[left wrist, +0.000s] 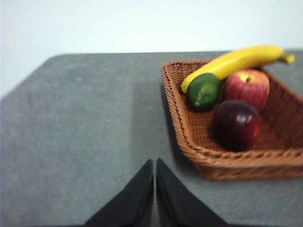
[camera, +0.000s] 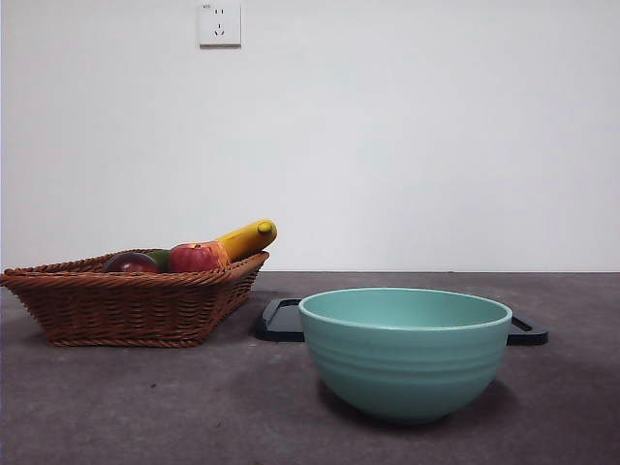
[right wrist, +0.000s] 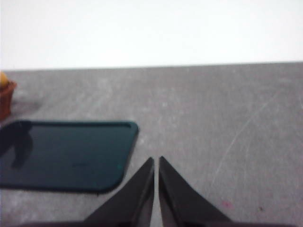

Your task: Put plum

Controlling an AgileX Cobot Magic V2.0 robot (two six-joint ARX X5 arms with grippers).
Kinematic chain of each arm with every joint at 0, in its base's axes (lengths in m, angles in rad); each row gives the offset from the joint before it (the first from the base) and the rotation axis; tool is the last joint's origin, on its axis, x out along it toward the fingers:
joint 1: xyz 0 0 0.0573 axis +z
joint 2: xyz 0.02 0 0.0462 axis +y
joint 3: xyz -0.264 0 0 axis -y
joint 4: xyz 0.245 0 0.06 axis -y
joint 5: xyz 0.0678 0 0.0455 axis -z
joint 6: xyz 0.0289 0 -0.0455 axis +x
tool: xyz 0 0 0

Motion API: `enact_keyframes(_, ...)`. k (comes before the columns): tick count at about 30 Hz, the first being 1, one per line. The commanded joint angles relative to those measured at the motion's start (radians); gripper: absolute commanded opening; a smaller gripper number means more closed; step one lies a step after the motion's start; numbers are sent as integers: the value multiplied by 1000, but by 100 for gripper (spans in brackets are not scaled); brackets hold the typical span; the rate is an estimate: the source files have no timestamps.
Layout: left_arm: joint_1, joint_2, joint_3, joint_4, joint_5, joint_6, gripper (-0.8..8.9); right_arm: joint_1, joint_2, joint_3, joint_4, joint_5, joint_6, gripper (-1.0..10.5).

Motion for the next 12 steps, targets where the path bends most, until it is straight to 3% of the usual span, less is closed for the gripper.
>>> enact_keyframes(1, 2, -2, -19, 16, -3, -205, 8, -1, -3, -2, 22, 0, 31, 5)
enact_keyframes(6, 2, -2, -1, 10, -2, -323, 8, 0, -3, -2, 39, -8, 89, 5)
enact_keyframes(12, 2, -1, 53, -24, -2, -388, 9, 0, -3, 24, 39, -28, 193, 5)
